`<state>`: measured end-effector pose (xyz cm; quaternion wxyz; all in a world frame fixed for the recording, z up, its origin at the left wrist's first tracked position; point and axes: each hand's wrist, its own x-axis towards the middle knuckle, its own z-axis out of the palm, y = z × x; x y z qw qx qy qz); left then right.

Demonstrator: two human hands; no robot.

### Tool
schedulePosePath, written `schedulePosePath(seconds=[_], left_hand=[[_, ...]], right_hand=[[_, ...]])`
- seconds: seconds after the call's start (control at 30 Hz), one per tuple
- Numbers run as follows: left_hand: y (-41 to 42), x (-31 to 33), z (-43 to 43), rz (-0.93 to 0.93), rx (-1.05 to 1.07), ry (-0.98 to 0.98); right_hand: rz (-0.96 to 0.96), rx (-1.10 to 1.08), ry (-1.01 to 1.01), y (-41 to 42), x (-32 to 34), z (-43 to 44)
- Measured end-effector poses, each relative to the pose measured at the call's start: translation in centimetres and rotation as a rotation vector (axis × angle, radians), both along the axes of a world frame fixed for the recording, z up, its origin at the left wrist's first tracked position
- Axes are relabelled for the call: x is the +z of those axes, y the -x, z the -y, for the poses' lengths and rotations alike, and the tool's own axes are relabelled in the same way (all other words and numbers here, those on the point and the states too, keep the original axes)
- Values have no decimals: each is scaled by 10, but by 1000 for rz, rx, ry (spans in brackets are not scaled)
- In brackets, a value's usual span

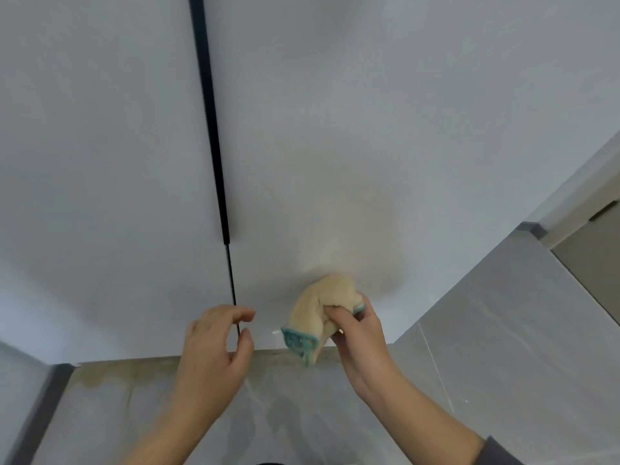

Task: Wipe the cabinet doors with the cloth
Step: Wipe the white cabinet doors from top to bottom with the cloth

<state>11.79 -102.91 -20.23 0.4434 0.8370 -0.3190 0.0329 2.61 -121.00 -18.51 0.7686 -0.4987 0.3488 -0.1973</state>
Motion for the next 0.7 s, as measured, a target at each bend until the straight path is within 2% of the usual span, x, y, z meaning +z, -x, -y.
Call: schedulePosePath(seconds=[0.1, 0.17, 0.23, 0.37, 0.43, 0.53, 0.6, 0.7], left_hand=[[-5, -5, 4, -549, -48, 22], [-7, -6, 9, -839, -136, 22], [-7, -8, 14, -923, -157, -52], [-12, -25, 23, -961, -57, -155], [-15, -45, 22, -1119, 24, -61], [-16, -82, 20, -1465, 195, 200], [-14, -109, 19, -1586, 314, 244], [-13, -145, 21, -1660, 441, 226]], right_hand=[[-70, 11, 93, -6, -11, -7], [-91, 18, 79, -10, -18, -14], [-103, 35, 45, -13, -26, -19], [-129, 81, -47, -14, -50, -22], [-159, 120, -175, -12, -69, -21], [-265, 190, -348, -12, -106, -19], [-376, 239, -411, -14, -135, -19], [-538, 303, -410, -18, -171, -22]])
